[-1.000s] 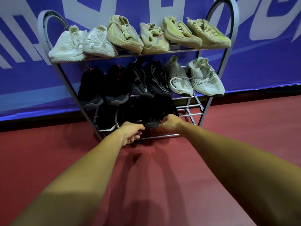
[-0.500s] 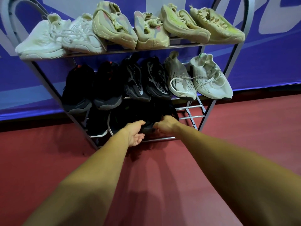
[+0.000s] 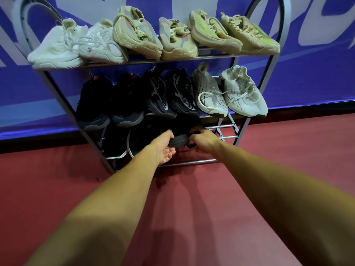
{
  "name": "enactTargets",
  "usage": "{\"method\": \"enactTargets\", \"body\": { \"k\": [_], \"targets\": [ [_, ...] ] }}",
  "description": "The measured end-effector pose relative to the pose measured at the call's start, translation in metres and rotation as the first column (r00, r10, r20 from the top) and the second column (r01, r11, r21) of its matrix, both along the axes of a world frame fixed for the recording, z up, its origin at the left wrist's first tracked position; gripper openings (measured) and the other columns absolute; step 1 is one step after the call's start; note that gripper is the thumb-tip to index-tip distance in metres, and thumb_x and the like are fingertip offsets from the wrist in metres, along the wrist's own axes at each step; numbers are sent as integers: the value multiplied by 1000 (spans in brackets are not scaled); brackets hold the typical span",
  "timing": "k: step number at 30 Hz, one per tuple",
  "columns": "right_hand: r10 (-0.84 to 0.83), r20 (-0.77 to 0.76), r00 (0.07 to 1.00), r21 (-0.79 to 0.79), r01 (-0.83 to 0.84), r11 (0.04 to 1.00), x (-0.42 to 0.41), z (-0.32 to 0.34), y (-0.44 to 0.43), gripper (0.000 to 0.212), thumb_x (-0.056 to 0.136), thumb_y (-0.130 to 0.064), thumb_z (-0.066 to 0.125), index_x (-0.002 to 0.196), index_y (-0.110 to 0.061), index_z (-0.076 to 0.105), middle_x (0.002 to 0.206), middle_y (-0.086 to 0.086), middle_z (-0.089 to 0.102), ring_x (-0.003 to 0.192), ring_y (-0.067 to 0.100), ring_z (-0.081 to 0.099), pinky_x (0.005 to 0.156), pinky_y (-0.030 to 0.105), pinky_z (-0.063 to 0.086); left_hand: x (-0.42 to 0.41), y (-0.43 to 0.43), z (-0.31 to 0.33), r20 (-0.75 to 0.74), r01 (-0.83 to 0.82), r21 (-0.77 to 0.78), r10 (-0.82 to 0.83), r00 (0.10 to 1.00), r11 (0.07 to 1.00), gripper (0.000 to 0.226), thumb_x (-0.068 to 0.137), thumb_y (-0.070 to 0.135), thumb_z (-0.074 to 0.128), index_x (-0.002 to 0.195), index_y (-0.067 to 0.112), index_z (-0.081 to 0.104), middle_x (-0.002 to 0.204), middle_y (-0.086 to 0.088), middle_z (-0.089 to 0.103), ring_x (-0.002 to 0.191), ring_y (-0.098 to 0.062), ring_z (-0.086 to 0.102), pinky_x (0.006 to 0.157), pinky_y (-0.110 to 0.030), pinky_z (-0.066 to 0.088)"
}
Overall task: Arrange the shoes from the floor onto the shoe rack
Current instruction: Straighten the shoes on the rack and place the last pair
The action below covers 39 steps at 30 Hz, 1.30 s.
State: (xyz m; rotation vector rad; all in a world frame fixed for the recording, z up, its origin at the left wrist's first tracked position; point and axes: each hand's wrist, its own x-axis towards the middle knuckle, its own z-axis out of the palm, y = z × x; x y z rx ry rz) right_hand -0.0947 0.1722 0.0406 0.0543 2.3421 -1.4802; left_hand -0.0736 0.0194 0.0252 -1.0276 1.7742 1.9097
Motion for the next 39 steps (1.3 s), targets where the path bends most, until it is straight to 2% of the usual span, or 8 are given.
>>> {"method": "enactTargets", "body": {
  "k": [5,11,13,16,21,29,33,39],
  "targets": [
    [-13,40,999,-106,17,994,17,14,8,26,103,-16,52,124,-3,63,78,8,58,41,7,52,30,11,30,27,-1,7,-59,13,3,-13,998,1000,28,82,32,58,92,6,59,85,-10,59,61,-15,55,51,-21,43],
    [-15,61,998,-86,20,996,29,13,8,41,101,-35,57,122,-1,63,96,18,64,50,13,46,34,11,28,69,-24,24,-108,85,-71,-92,990,994,18,75,29,56,75,11,54,68,-6,53,53,-16,46,46,-22,38],
    [-35,92,995,-137,48,989,33,14,5,41,100,-38,57,115,-1,64,96,21,68,54,17,49,41,16,33,83,-30,29,-101,125,-98,-135,986,987,17,72,30,54,71,13,52,64,-5,51,50,-15,42,45,-21,35],
    [-105,194,975,-295,160,942,39,17,5,36,98,-35,61,110,-1,60,82,19,63,64,27,57,60,37,53,102,-34,31,-91,204,-102,-213,973,974,15,59,31,53,63,19,45,60,-3,45,47,-15,34,45,-22,27],
    [-200,213,956,-338,264,903,39,21,20,40,93,-44,64,106,-7,58,67,13,57,44,16,47,42,20,35,117,-39,34,-130,227,-105,-239,962,968,14,64,24,48,52,25,39,56,2,37,46,-14,31,49,-25,23],
    [-258,294,920,-403,364,840,55,28,36,13,90,-20,57,95,-8,56,65,8,65,31,9,51,41,18,27,111,-43,45,-154,110,-72,-120,981,991,21,73,41,54,71,22,47,66,2,45,58,-13,39,57,-27,34],
    [-262,323,909,-416,385,824,55,32,42,12,88,-18,60,94,-8,59,70,8,69,34,8,56,49,22,28,103,-41,44,-193,17,52,-7,981,998,43,72,53,63,97,18,63,90,-2,61,83,-19,55,62,-30,39],
    [-300,329,896,-403,420,813,43,18,42,51,83,-17,65,131,-3,55,78,11,67,35,8,56,45,19,28,93,-34,42,-223,-54,175,92,970,983,40,77,50,65,101,18,61,87,-1,63,81,-18,56,59,-28,37]
  ]
}}
